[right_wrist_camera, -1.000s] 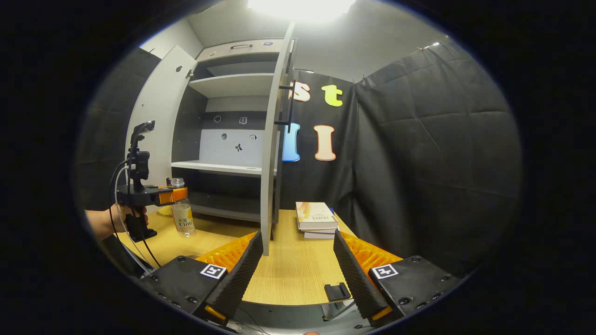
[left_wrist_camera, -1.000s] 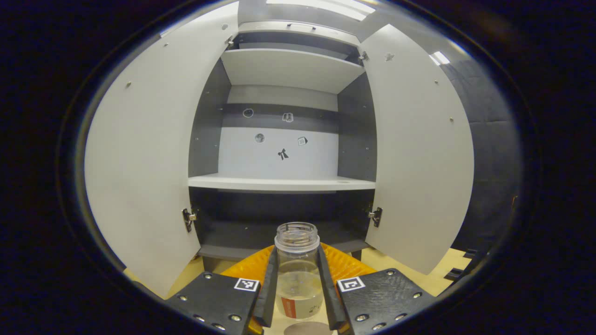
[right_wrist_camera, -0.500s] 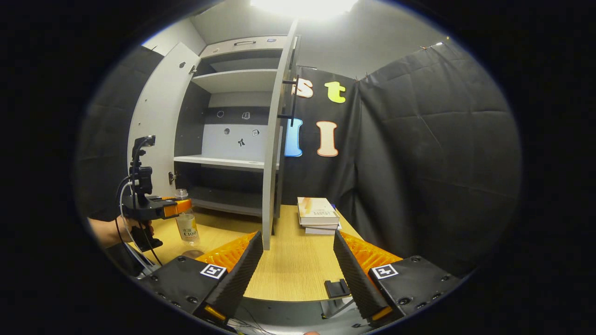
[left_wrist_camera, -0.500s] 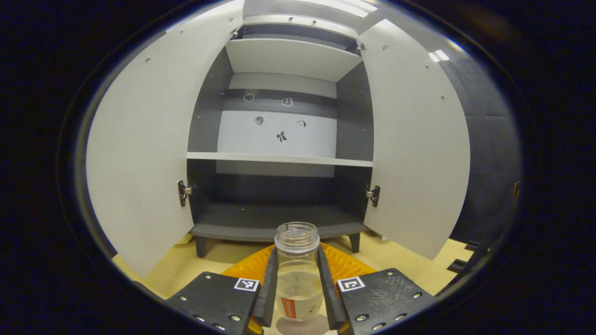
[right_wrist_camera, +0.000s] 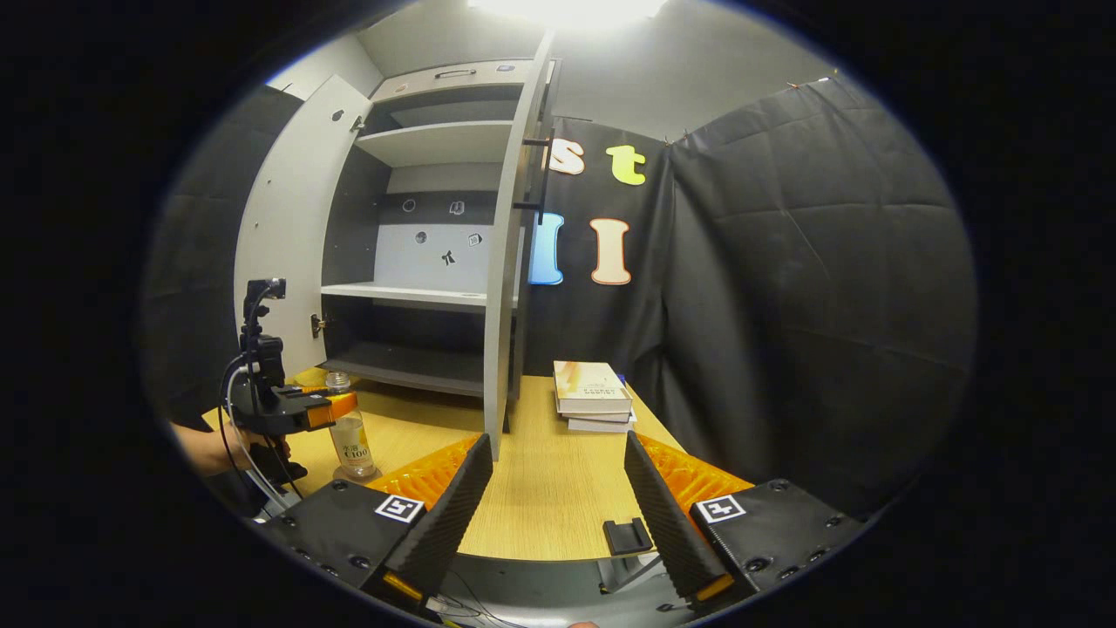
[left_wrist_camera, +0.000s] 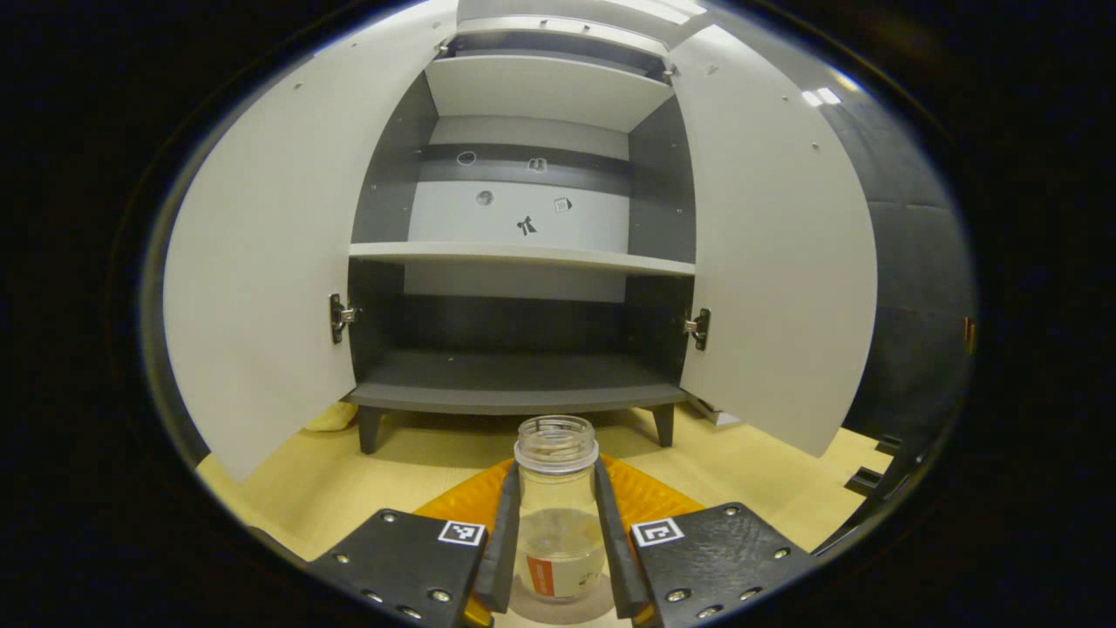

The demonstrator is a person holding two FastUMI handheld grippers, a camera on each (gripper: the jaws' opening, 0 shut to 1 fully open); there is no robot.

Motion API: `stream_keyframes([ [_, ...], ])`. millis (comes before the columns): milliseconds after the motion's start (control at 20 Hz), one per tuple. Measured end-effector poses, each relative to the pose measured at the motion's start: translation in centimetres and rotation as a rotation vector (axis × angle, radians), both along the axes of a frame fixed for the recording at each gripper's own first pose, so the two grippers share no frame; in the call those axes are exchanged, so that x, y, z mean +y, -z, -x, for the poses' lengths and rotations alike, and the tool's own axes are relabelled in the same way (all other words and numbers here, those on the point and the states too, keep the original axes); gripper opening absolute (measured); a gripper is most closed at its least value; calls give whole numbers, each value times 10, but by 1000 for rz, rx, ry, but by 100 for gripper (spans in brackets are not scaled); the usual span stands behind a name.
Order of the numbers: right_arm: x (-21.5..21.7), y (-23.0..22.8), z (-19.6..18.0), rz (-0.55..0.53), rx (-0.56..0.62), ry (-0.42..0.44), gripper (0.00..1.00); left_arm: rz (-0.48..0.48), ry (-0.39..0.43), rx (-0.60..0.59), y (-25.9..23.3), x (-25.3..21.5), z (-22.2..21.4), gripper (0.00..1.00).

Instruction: Grasp the bottle in the cabinet with the left hand and place it on the coaster, then close the right door with the right hand and the left door with the left hand.

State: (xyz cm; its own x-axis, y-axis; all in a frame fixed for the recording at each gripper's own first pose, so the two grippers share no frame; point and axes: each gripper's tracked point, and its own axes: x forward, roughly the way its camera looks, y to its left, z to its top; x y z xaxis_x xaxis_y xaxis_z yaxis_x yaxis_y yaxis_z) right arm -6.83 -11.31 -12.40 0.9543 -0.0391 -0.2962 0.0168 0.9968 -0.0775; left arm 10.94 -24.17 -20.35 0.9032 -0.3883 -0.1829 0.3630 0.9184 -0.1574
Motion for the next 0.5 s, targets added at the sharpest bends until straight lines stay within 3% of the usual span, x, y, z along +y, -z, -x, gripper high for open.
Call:
stream_keyframes([
  [350,5,1,-7,-7,2,-9,96,3,-31,1,2,0,0,46],
  [500,6,-2,-8,-5,-7,-15,97,-20,-57,3,3,5,0,51],
])
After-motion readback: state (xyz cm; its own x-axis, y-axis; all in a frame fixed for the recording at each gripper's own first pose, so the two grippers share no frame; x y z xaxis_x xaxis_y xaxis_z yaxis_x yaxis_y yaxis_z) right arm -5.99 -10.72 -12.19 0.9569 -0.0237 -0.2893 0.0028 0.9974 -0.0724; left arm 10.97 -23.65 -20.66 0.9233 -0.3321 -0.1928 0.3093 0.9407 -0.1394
